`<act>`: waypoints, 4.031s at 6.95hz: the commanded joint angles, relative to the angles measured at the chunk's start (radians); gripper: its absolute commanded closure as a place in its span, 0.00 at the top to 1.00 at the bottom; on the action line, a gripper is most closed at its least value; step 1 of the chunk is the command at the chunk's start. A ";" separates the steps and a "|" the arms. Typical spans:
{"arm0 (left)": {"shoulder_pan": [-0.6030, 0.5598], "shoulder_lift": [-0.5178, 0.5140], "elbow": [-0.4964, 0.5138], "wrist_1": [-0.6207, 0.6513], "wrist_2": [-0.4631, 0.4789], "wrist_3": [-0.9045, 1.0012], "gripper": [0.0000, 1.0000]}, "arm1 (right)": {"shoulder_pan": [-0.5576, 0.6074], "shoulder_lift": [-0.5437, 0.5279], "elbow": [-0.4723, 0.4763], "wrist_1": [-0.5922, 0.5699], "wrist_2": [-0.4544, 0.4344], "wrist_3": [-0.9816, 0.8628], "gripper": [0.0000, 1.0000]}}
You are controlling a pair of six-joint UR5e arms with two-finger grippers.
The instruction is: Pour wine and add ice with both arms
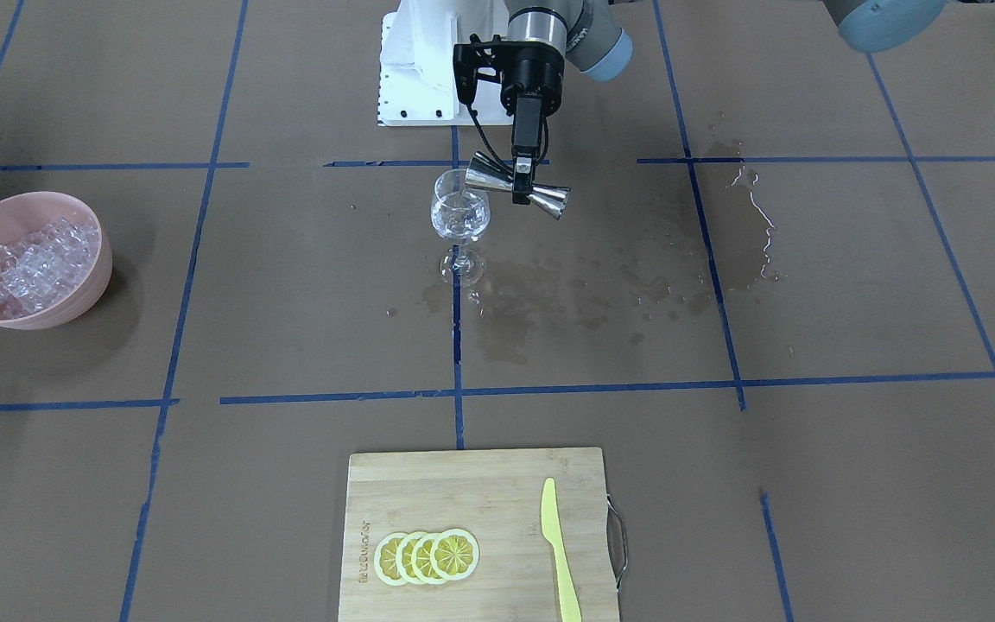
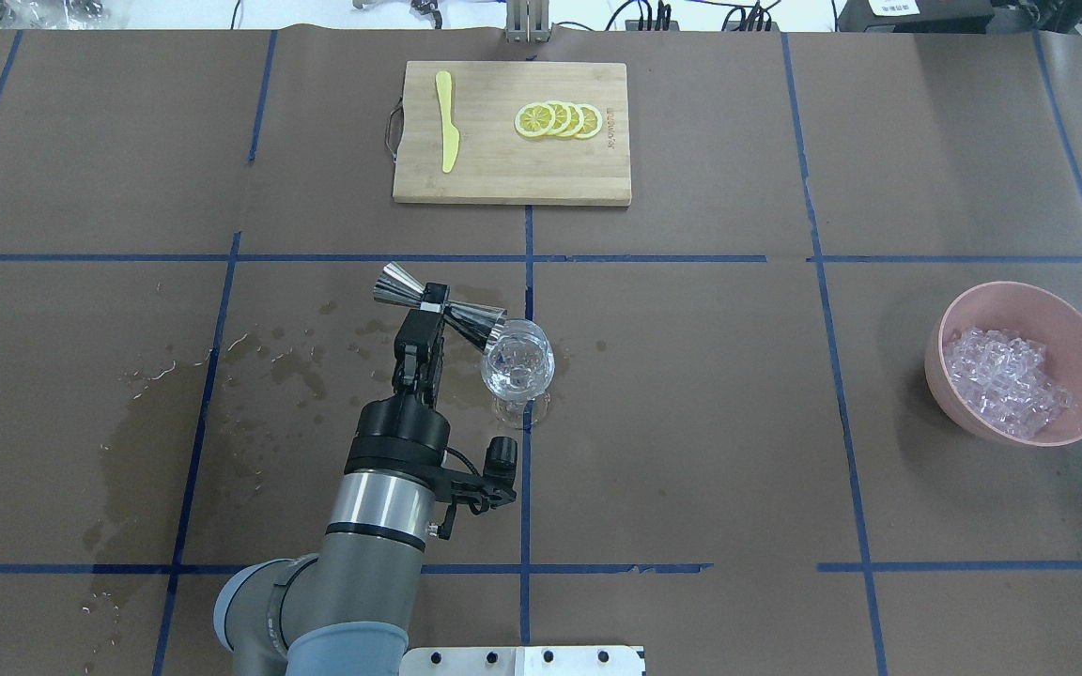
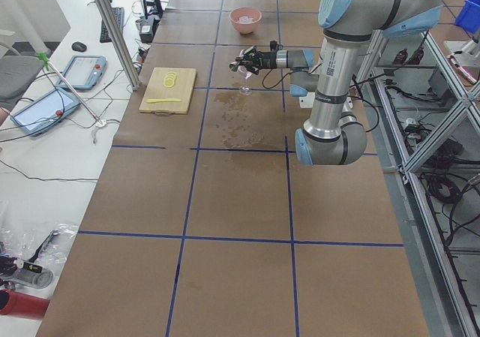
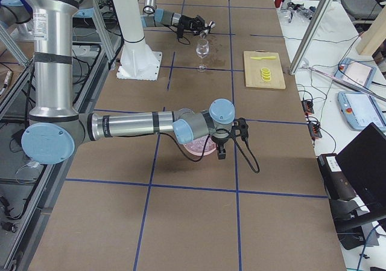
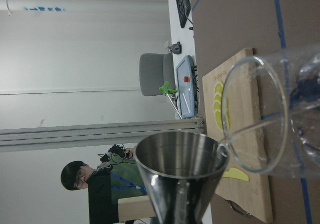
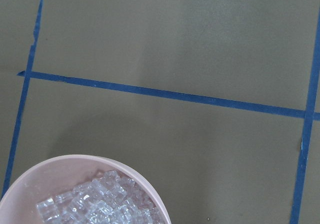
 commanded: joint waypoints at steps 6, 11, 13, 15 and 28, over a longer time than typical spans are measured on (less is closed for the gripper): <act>-0.030 0.269 -0.004 -0.602 0.020 0.022 0.00 | 0.001 0.050 -0.016 0.003 -0.003 0.000 1.00; -0.067 0.635 0.016 -0.867 0.007 0.041 0.00 | 0.003 0.033 0.067 0.003 -0.043 0.009 1.00; -0.059 0.615 0.099 -0.946 -0.004 -0.267 0.00 | 0.003 0.034 0.070 0.003 -0.045 0.009 1.00; -0.059 0.595 0.121 -0.951 -0.081 -0.511 0.00 | 0.003 0.034 0.074 0.003 -0.063 0.009 1.00; -0.050 0.604 0.231 -1.019 -0.188 -1.358 0.00 | 0.003 0.031 0.070 0.003 -0.066 0.009 1.00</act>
